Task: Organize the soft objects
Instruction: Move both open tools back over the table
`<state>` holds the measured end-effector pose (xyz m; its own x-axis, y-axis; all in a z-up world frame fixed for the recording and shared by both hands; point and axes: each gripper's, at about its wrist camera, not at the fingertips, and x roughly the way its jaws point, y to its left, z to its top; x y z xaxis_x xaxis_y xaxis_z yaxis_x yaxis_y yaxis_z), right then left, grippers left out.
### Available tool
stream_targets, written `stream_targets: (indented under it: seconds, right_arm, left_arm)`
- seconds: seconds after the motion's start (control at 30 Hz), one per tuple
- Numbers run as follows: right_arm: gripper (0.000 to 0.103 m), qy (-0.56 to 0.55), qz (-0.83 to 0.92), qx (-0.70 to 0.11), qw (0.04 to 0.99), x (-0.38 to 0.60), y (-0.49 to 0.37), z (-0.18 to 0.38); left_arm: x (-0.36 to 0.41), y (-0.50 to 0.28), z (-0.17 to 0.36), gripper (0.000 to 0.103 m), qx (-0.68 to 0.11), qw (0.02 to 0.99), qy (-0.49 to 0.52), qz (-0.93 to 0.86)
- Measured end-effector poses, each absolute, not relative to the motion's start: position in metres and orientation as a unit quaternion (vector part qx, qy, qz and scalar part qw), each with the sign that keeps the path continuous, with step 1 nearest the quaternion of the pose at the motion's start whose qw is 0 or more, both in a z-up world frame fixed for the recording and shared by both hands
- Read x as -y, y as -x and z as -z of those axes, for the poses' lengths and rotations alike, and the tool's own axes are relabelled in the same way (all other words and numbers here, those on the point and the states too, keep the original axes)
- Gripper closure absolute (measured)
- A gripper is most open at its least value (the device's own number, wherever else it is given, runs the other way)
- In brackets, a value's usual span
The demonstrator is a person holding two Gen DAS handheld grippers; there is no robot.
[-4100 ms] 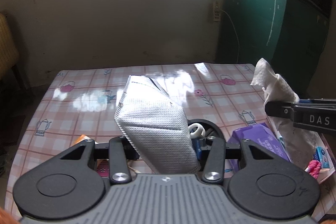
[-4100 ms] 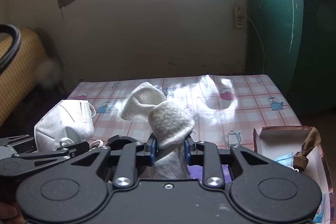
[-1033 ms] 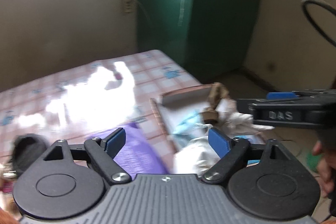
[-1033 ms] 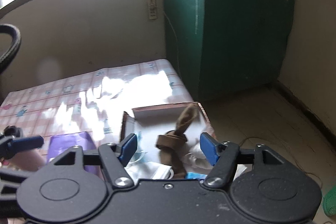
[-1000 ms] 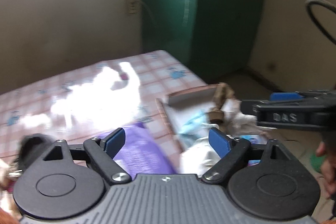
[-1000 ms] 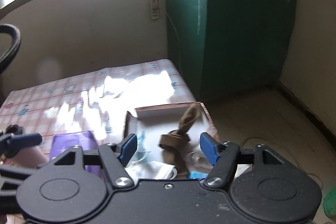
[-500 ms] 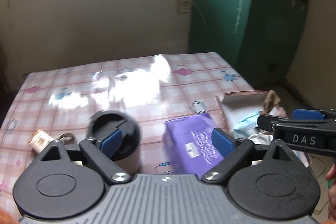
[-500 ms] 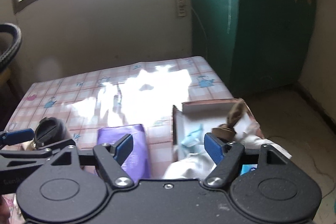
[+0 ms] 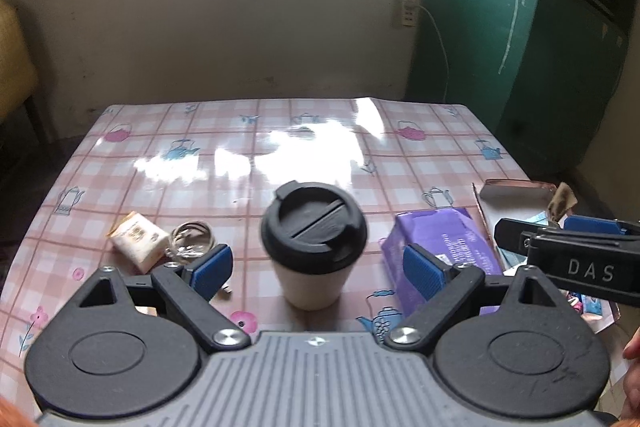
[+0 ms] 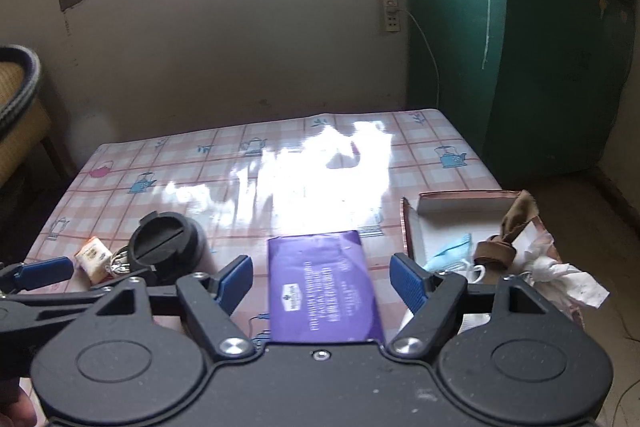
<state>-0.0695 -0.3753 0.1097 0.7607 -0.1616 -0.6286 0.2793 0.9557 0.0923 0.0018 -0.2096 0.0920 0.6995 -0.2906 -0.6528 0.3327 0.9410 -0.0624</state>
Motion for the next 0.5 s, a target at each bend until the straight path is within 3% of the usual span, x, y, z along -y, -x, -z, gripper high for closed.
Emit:
stream_targets:
  seconds: [0.5]
  right_arm:
    - [0.014, -0.070, 0.081, -0.324, 0.940, 0.326, 0.058, -0.107]
  left_arm:
    - [0.162, -0.003, -0.084, 0.008, -0.359, 0.924, -0.007, 0.128]
